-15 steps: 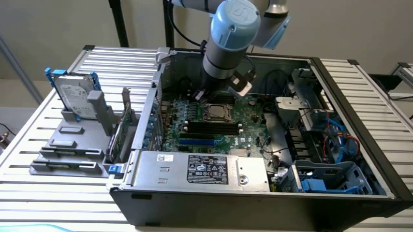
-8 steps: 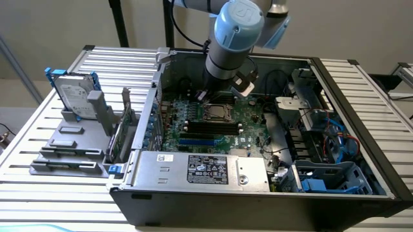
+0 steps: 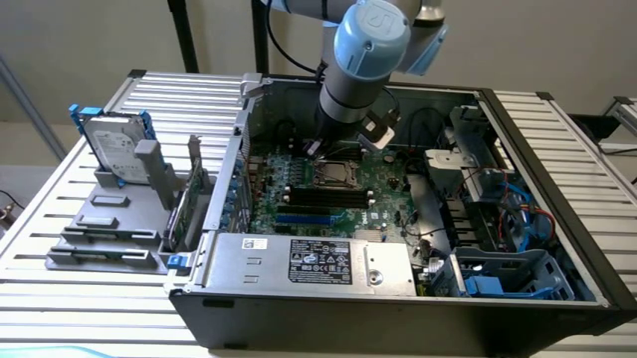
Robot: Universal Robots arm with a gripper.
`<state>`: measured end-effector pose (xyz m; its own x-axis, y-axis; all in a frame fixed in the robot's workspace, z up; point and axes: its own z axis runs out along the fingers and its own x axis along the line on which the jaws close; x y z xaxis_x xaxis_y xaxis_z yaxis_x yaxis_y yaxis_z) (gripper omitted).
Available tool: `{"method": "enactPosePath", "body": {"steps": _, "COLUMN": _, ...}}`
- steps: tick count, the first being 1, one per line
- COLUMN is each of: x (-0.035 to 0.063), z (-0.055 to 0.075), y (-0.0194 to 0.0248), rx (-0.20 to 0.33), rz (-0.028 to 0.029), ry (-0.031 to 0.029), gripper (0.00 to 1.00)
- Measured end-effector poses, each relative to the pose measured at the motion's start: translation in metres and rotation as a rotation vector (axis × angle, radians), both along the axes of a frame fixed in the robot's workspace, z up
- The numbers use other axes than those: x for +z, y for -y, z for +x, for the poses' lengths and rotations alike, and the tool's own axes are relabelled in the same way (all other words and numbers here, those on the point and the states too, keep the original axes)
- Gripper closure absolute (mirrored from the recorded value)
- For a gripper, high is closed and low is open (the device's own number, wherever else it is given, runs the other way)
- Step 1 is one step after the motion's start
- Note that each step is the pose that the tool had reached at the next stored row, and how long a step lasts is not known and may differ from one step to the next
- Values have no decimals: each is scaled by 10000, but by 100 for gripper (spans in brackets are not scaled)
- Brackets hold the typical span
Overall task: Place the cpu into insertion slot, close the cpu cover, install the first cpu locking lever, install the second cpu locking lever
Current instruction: 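Install the first cpu locking lever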
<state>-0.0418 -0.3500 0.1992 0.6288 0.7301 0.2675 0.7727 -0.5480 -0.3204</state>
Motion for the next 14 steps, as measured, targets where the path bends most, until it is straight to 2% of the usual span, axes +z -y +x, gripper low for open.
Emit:
{"method": "enactPosePath", "body": {"steps": 7, "x": -20, "z": 15, "y": -19, "rx": -2, "rz": -19, "ry": -1, "gripper": 89}}
{"method": "enactPosePath", "body": {"steps": 14, "x": -37, "z": 100, "y": -26, "rx": -1, "rz": -97, "ry": -4, "gripper": 89}}
